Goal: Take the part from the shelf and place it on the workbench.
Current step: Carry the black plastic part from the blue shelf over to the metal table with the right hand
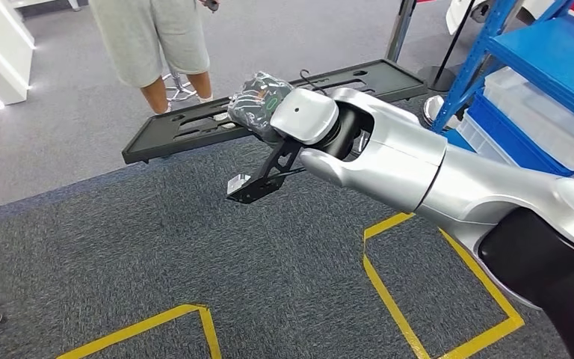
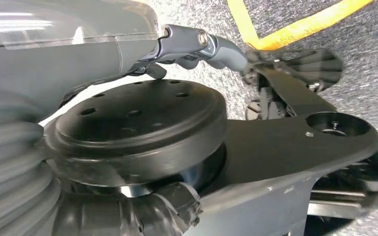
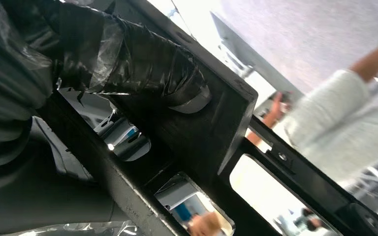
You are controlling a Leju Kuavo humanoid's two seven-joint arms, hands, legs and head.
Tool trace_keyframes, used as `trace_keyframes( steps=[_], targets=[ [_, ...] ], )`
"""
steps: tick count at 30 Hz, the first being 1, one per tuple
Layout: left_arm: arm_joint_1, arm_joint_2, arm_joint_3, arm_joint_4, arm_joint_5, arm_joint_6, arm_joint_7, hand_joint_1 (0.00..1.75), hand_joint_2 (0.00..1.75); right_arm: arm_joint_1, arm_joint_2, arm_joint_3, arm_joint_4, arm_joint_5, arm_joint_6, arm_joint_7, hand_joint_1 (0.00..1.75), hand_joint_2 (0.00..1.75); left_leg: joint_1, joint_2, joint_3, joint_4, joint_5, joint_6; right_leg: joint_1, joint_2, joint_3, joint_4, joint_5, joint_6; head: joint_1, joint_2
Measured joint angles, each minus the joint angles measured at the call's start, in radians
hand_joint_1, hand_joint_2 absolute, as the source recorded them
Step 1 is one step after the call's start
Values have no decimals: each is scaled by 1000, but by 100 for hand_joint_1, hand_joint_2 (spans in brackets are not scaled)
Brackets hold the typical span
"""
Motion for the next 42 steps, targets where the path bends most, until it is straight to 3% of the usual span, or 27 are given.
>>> trace_keyframes(
  steps=[2,4,6,8,10,12,13,14,15,16,17,19,21,23,24,26,28,30,31,32,34,36,38,40,42],
  targets=[
    [0,0,-1,0,0,0,0,0,175,-1,5,6,0,-5,0,0,175,175,0,16,52,-94,57,2,2,-21,4,2,-6,1,0,0],
    [2,0,-2,0,-1,0,1,0,175,-3,8,9,0,-6,-1,1,175,175,-9,51,117,-212,95,8,7,-37,7,4,-11,6,0,0],
    [5,0,-2,0,-1,0,1,0,175,-6,8,12,1,-7,-1,2,175,175,-19,65,137,-256,95,18,13,-53,7,6,-14,12,1,0],
    [9,2,-3,0,-1,0,1,0,175,-7,9,15,2,-7,-1,2,175,175,-18,46,136,-266,97,31,13,-69,6,8,-19,20,1,0],
    [10,2,-3,0,-1,0,1,0,175,-9,8,17,2,-7,-2,2,175,175,-14,27,142,-275,102,43,9,-41,-6,43,-47,28,1,0],
    [9,3,-3,0,-2,0,1,0,175,-12,5,18,3,-7,-2,2,175,175,-13,10,145,-279,104,52,5,10,-56,152,-103,32,3,0],
    [8,2,-3,0,-2,0,1,0,175,-12,3,20,4,-7,-2,2,175,175,-13,0,145,-278,104,54,5,25,-90,222,-130,32,3,0],
    [8,2,-4,0,-3,0,1,0,175,-11,2,22,4,-7,-2,2,175,175,-13,-11,144,-277,104,55,5,31,-119,275,-144,33,3,0],
    [9,2,-4,0,-4,-1,0,0,175,-10,2,26,5,-7,-2,2,175,175,-13,-23,144,-275,103,55,4,33,-132,295,-138,32,3,0],
    [9,2,-5,0,-4,-1,-1,0,175,-10,2,28,6,-7,-3,2,175,175,-12,-37,145,-272,102,55,3,35,-128,278,-114,31,3,0],
    [8,2,-6,0,-5,-2,-1,0,175,-11,1,30,7,-7,-3,2,175,175,-12,-50,145,-269,101,54,1,41,-106,223,-75,29,3,0],
    [7,0,-10,0,-6,-4,-2,0,175,-13,-2,31,8,-7,-5,2,175,175,-11,-73,140,-260,97,50,-4,79,-50,95,-14,25,3,0],
    [6,-1,-11,0,-6,-5,-3,0,175,-15,-6,33,9,-7,-7,2,175,175,-7,-91,127,-253,98,41,-5,108,-25,35,-2,24,3,0],
    [7,0,-13,0,-6,-4,-2,0,175,-15,-7,34,10,-7,-10,3,175,175,-1,-107,117,-254,102,29,-5,95,-21,24,-2,21,3,0],
    [8,0,-13,1,-6,-3,-1,0,175,-15,-8,34,10,-7,-11,4,175,175,-2,-99,114,-250,99,23,-5,84,-17,17,1,16,2,0],
    [7,1,-16,1,-4,-2,0,0,175,-16,-8,34,12,-9,-15,9,175,175,-5,-51,92,-198,66,12,-7,60,-6,2,6,6,0,0],
    [3,2,-17,1,-3,-1,0,0,175,-14,-8,34,13,-12,-21,14,175,175,-3,-8,40,-79,9,1,-3,36,-3,-1,6,1,-2,0],
    [-1,2,-18,1,-3,-1,-1,0,175,-5,-9,34,14,-15,-35,25,175,175,-1,0,1,7,-16,-5,-2,11,-3,0,4,0,-2,0],
    [-2,2,-18,1,-2,0,-1,0,175,2,-9,33,14,-13,-47,33,175,175,0,3,6,-1,-2,-6,-1,0,-2,1,2,0,-2,0],
    [-2,2,-19,1,-2,1,-1,0,175,8,-10,32,13,-6,-63,43,175,175,0,8,31,-48,28,-6,-1,-11,-1,2,0,1,-2,0],
    [0,2,-22,1,0,2,-1,0,175,20,-14,25,7,18,-99,64,175,175,-6,39,101,-185,83,-1,2,-28,1,3,-5,6,-2,0],
    [3,2,-25,1,2,4,0,0,175,32,-23,10,-2,47,-127,83,175,175,-16,64,138,-260,97,12,8,-43,2,4,-7,13,-2,0],
    [7,2,-29,1,5,5,0,0,175,44,-30,-6,-11,71,-139,91,175,175,-20,53,139,-269,95,26,11,-61,3,3,-9,21,-2,0],
    [9,2,-32,1,8,6,0,0,175,54,-33,-24,-21,86,-136,91,175,175,-16,34,143,-276,99,40,6,-46,-2,21,-25,31,-1,0],
    [6,1,-36,1,9,6,0,0,175,57,-37,-44,-27,99,-131,88,175,175,-13,19,148,-282,103,53,1,1,-41,104,-73,37,0,0]
  ],
)
